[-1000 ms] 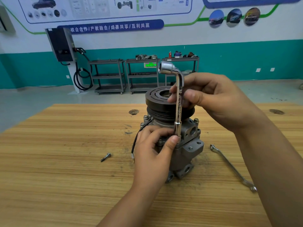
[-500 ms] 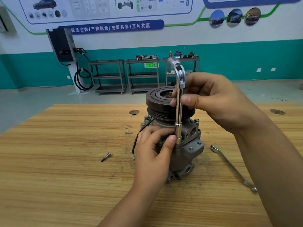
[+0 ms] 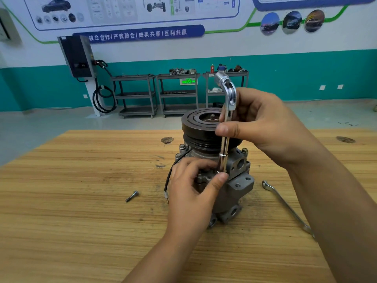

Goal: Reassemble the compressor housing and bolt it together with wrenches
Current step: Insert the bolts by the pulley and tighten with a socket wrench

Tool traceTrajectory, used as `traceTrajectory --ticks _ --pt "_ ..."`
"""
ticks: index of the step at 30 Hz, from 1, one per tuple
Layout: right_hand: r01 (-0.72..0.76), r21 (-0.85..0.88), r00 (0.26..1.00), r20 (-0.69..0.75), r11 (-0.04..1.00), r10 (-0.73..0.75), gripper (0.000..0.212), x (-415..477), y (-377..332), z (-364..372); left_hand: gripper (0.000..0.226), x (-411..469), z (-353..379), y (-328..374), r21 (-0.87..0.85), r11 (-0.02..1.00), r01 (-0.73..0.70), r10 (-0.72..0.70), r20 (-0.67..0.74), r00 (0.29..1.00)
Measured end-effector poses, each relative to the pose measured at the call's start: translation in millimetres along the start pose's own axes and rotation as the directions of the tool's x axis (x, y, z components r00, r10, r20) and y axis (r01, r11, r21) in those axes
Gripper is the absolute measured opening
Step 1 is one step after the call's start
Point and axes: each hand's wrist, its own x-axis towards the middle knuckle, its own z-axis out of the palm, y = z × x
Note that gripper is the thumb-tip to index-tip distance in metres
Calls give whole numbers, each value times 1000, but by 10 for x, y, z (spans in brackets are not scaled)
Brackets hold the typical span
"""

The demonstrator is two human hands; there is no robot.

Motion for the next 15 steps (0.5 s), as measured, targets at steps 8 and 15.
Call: traceTrajectory --ticks 8,15 --pt "-37 38 994 101 999 33 12 -17 -21 -46 11 -2 1 -8 8 1000 -9 9 -9 1000" --pt "-2 24 998 64 1000 1 11 -6 -24 -6 17 -11 -7 0 16 1000 2 -2 3 1000"
